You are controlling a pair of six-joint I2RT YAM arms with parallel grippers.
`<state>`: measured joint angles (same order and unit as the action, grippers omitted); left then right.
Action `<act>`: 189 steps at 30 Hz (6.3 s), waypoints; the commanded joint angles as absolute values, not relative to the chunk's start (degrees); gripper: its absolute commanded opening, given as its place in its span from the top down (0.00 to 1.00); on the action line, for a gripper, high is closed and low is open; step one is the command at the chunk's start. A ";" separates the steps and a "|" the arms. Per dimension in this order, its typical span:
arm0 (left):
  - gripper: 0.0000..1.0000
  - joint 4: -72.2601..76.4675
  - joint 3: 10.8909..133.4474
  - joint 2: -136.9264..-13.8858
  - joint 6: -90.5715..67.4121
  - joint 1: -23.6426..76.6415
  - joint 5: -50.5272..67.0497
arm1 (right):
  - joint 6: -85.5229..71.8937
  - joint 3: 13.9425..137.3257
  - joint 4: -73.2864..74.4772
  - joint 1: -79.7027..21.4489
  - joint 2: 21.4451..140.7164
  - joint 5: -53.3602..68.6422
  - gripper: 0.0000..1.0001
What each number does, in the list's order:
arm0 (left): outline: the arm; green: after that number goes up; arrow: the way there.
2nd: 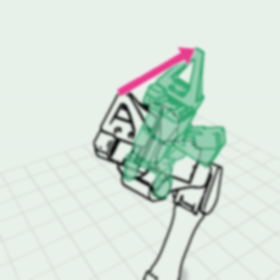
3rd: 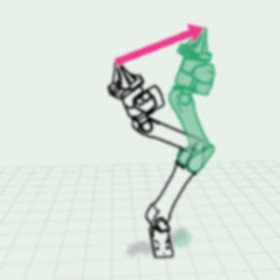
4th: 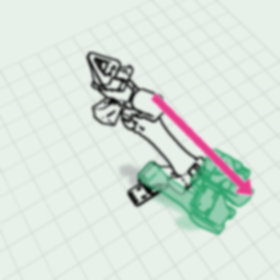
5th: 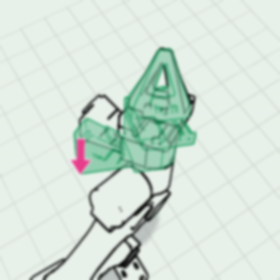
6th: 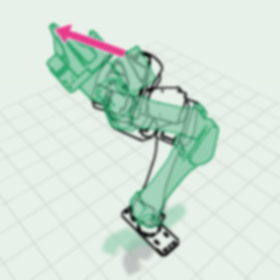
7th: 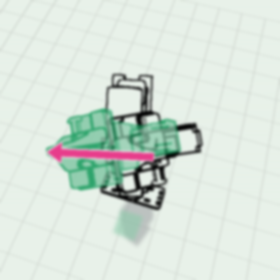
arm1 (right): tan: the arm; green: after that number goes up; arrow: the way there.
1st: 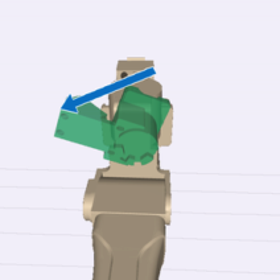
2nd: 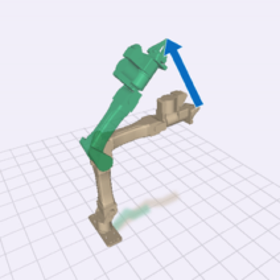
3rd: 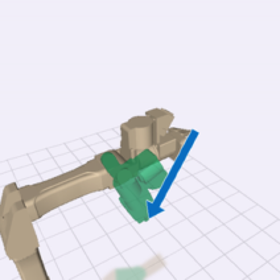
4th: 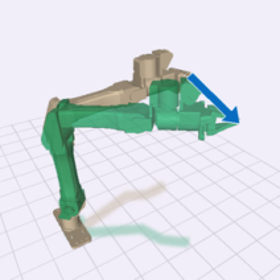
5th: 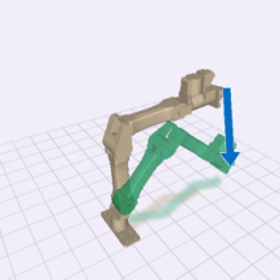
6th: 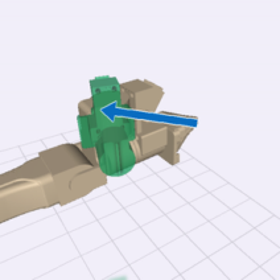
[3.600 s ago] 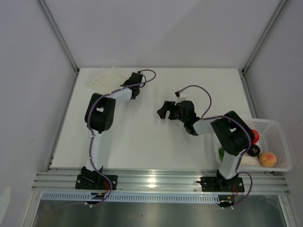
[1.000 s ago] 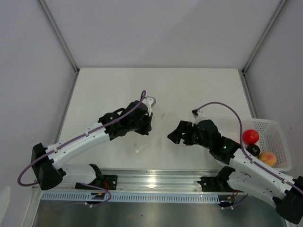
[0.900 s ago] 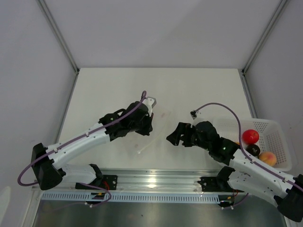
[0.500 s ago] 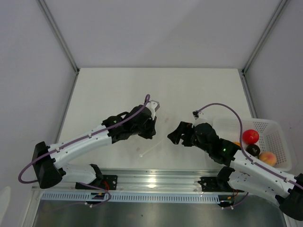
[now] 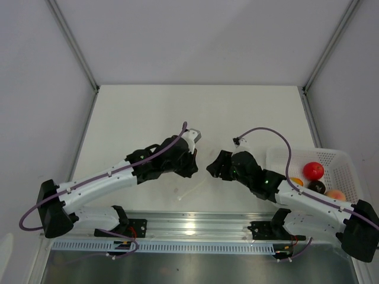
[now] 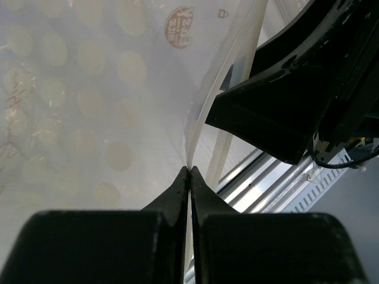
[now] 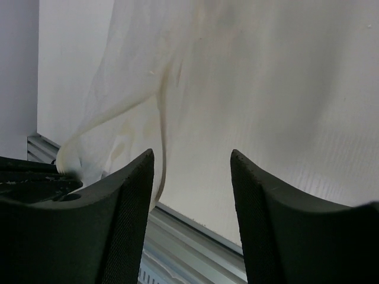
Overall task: Place the food in the zip-top bag and seal the zipper
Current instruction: Pick up the zipper food storage bag at the center of the board, then pick up the fake vegetable from the bin.
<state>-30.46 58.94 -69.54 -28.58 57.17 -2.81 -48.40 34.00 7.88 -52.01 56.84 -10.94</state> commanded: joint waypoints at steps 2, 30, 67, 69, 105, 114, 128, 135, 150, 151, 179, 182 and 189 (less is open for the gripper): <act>0.99 -26.02 57.22 -66.01 -30.23 58.01 -1.58 | -47.82 38.40 4.92 -53.70 57.65 -15.11 0.49; 0.78 -34.63 61.87 -73.29 -33.40 66.18 -23.99 | -50.01 44.65 12.13 -56.87 55.46 -14.50 1.00; 1.00 -21.01 72.77 -89.29 -24.96 59.07 -29.36 | -28.74 57.83 26.01 -33.31 78.14 1.59 0.87; 0.99 -19.96 72.16 -89.65 -24.87 58.45 -28.57 | -28.04 58.53 28.90 -33.31 76.74 1.23 0.74; 1.00 -8.26 61.35 -83.76 -24.17 55.81 -22.85 | -55.37 71.98 81.29 19.24 65.30 -15.90 0.04; 0.99 -7.65 60.82 -83.67 -24.61 54.93 -21.53 | -58.88 60.14 81.21 23.64 64.60 -18.11 0.03; 1.00 -7.91 61.17 -84.90 -25.84 53.17 -18.63 | -61.97 53.09 81.13 26.62 60.91 -26.37 0.01; 0.99 -6.68 58.71 -82.62 -26.02 52.91 -18.99 | -60.82 48.70 75.77 28.65 62.48 -25.22 0.01; 0.99 -5.71 58.36 -82.18 -26.02 52.73 -18.02 | -60.29 44.91 66.89 29.09 67.76 -25.31 0.06; 1.00 -5.80 58.10 -82.09 -25.93 52.73 -18.02 | -60.21 44.74 66.45 29.09 67.94 -25.49 0.07; 0.99 -5.19 57.83 -82.53 -25.84 51.94 -16.79 | -60.38 43.77 61.25 25.84 73.12 -25.93 0.59; 1.00 -5.18 57.83 -82.53 -25.84 51.86 -16.79 | -61.08 44.91 63.71 24.79 72.95 -26.10 0.82; 1.00 -5.27 57.75 -82.62 -25.66 51.86 -16.70 | -61.53 48.25 69.34 23.20 67.16 -26.28 1.00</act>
